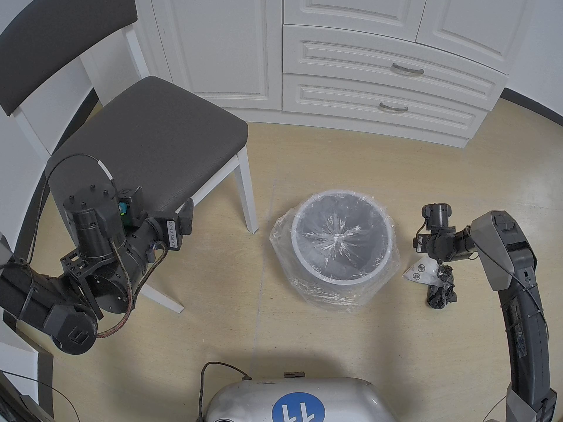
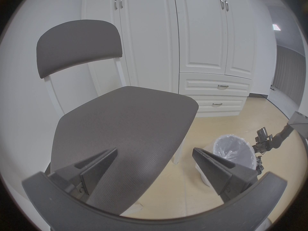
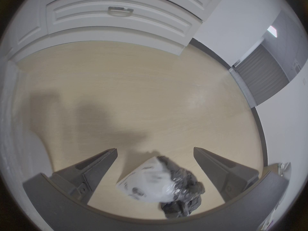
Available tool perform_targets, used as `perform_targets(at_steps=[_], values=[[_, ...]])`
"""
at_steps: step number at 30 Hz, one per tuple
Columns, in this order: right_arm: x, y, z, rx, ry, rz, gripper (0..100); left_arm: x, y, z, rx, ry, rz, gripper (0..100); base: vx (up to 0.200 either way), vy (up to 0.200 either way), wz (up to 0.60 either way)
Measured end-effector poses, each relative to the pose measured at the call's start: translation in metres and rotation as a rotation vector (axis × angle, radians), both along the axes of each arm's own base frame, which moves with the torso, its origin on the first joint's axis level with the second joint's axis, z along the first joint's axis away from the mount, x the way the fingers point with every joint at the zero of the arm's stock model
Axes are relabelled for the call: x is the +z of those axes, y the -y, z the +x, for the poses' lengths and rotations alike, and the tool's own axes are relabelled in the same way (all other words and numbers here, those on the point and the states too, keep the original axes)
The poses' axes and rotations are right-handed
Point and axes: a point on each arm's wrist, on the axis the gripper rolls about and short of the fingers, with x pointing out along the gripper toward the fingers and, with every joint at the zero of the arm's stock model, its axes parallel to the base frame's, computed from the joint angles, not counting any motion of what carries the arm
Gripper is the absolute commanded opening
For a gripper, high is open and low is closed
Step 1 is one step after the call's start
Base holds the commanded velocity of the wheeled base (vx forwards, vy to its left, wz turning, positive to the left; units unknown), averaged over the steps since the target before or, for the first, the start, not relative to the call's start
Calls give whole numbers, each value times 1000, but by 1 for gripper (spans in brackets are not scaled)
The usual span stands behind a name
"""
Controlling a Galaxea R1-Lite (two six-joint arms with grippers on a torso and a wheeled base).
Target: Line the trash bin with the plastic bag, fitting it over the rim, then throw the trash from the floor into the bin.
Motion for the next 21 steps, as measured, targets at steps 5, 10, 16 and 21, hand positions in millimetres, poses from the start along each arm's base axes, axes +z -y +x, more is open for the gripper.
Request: perform_targets(at_steps=[5,10,16,21], values=[[-14,19,8,-42,-1,-13,100,3,-2,2,11,26,-12,100,0,0,0],[-41,32,6,-50,-48,2,100,2,-3,4,17,33,-17,100,0,0,0],[-57,30,5,-43,-58,9,100,2,-4,6,22,59,-30,100,0,0,0],[-65,33,5,-49,-57,10,100,1,-5,6,25,55,-23,100,0,0,0]])
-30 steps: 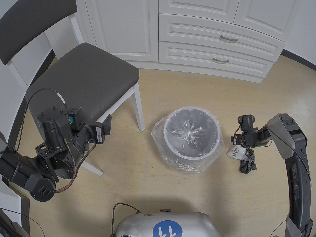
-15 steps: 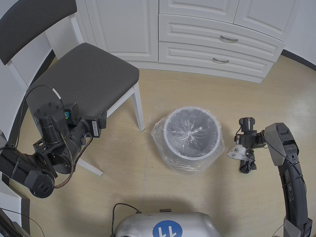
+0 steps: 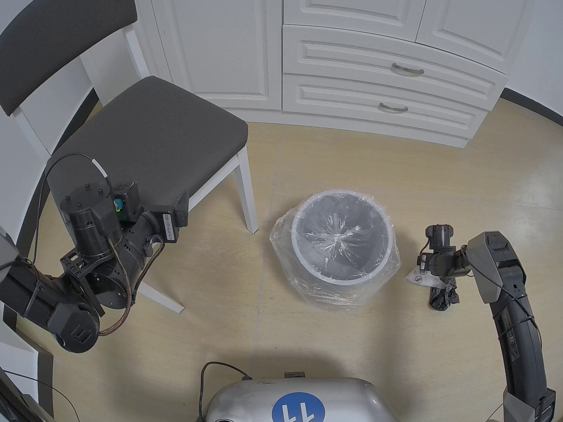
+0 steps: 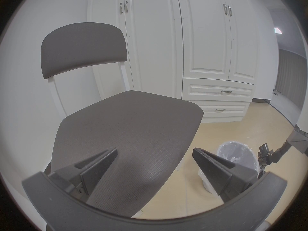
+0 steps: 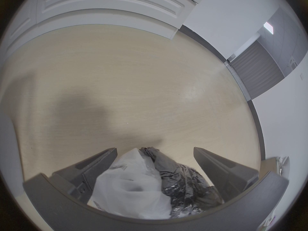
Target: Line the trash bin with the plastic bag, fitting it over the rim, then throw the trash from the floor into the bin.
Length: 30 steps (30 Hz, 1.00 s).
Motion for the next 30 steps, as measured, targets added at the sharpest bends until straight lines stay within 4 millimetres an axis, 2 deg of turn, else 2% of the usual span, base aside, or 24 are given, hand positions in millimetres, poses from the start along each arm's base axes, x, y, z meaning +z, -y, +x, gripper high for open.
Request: perform_targets(at_steps=[8,15,20,21,30], values=[[-12,1,-3,-50,-17,-14,100,1,0,-1,-1,1,3,100,0,0,0],[-30,-1,-9,-71,-75,-28,100,1,-1,-4,-2,2,3,100,0,0,0],[-35,-1,-10,-72,-84,-27,100,2,-2,-6,-3,5,2,100,0,0,0],[-35,-1,-10,-72,-86,-27,0,3,-3,-7,-4,6,1,100,0,0,0],[-34,-5,-11,-71,-94,-33,0,6,-4,-8,-4,16,-3,100,0,0,0]])
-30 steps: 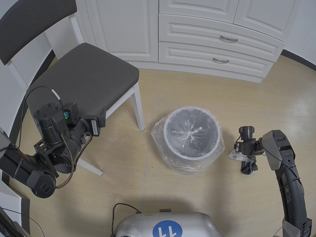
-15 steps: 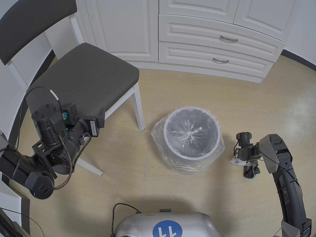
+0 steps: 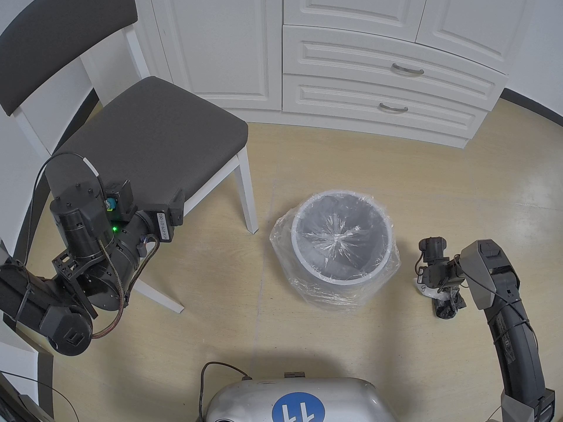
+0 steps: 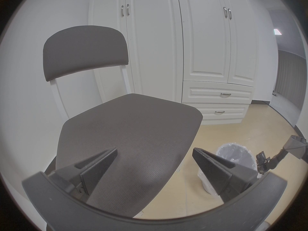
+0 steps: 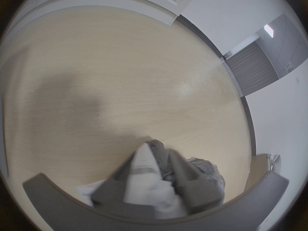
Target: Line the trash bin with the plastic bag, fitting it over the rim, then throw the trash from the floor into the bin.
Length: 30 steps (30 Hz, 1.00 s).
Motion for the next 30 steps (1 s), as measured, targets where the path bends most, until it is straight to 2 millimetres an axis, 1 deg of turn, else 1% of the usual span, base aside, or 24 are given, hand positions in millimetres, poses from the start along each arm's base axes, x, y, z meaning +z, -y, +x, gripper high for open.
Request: perform_targets(at_steps=[3,7,14,21,24,30], values=[[6,-2,2,-5,11,-10,0,0,0,0,0,1,1,100,0,0,0],[21,-6,3,2,33,-13,0,0,0,0,-1,0,17,100,0,0,0],[47,-7,-7,34,12,12,0,4,6,-2,-19,14,44,100,0,0,0],[83,-6,-22,101,5,78,0,8,23,-8,-81,29,42,100,0,0,0],[99,-6,-31,133,-1,106,0,9,28,-12,-105,33,41,100,0,0,0],[145,-9,-55,192,19,139,0,11,39,-21,-156,39,37,100,0,0,0]])
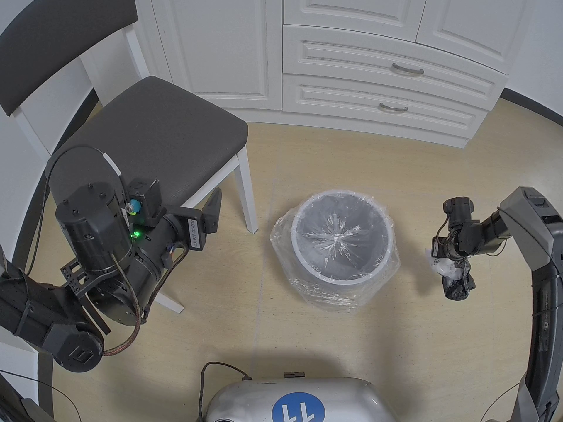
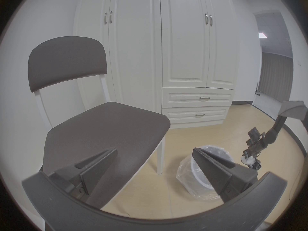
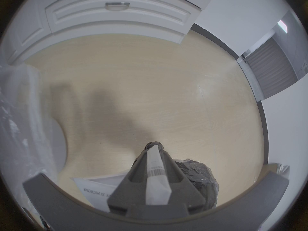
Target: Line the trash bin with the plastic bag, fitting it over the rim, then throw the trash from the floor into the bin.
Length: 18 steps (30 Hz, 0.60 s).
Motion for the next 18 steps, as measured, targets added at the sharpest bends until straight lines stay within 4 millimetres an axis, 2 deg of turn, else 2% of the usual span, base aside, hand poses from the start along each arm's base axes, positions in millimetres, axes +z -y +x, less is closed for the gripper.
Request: perform_targets(at_steps=[10,15,18], values=[[63,-12,-47,110,196,-94,0,2,5,-10,-40,4,-9,100,0,0,0],[81,-36,-70,179,293,-134,0,5,-6,-21,-46,10,-20,100,0,0,0],[90,-60,-81,220,340,-147,0,6,-15,-33,-71,6,-40,100,0,0,0]])
